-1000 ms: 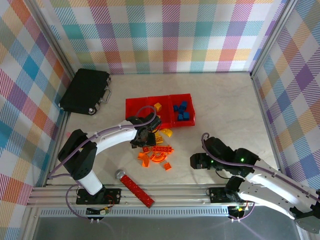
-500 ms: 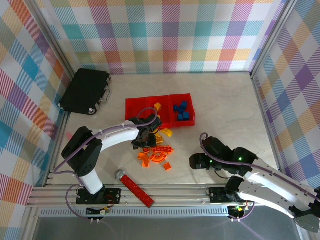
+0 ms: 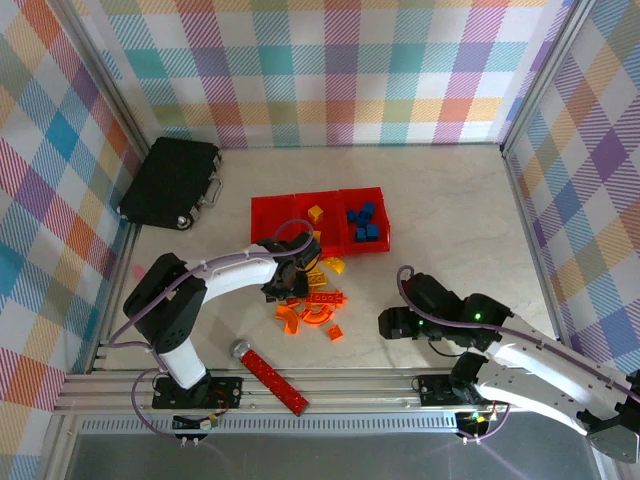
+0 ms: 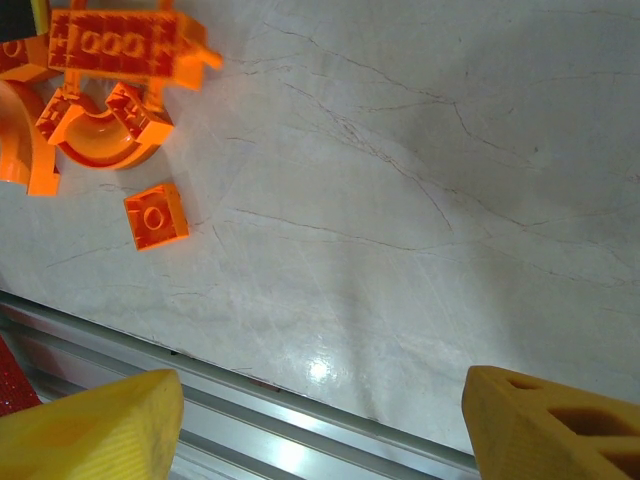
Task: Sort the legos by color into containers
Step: Pick up the lego from the center of the table.
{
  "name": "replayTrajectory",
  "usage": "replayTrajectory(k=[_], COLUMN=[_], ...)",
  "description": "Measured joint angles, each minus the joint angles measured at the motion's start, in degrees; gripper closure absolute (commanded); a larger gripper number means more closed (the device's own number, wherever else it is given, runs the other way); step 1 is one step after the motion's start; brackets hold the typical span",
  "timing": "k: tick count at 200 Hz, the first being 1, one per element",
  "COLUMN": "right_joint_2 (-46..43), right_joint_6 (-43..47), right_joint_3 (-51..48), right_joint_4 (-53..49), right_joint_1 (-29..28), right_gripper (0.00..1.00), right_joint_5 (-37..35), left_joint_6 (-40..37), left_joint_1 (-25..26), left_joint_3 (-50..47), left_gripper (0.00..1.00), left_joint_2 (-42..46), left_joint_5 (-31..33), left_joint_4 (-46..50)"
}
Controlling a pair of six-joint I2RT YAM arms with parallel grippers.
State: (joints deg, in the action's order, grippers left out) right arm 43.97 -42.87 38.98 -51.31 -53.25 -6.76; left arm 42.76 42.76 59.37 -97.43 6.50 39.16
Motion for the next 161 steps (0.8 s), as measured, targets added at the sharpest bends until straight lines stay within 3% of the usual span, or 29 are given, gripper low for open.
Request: replayTrajectory(k=[161], right_joint_2=[0.02], right_joint_6=[-0.11], right_joint_3=[0.02], right_joint_4=[0.0], right_joint_1=[0.0], right_gripper=[0.28], right_joint_5=[0.04], left_joint_6=[-0.04], left_joint_1=[-1.36], left_joint_3=[-2.19], left_gripper=[0.58], left_joint_2=[0.2], left_joint_5=[-0.04], left_joint_4=[-1.97])
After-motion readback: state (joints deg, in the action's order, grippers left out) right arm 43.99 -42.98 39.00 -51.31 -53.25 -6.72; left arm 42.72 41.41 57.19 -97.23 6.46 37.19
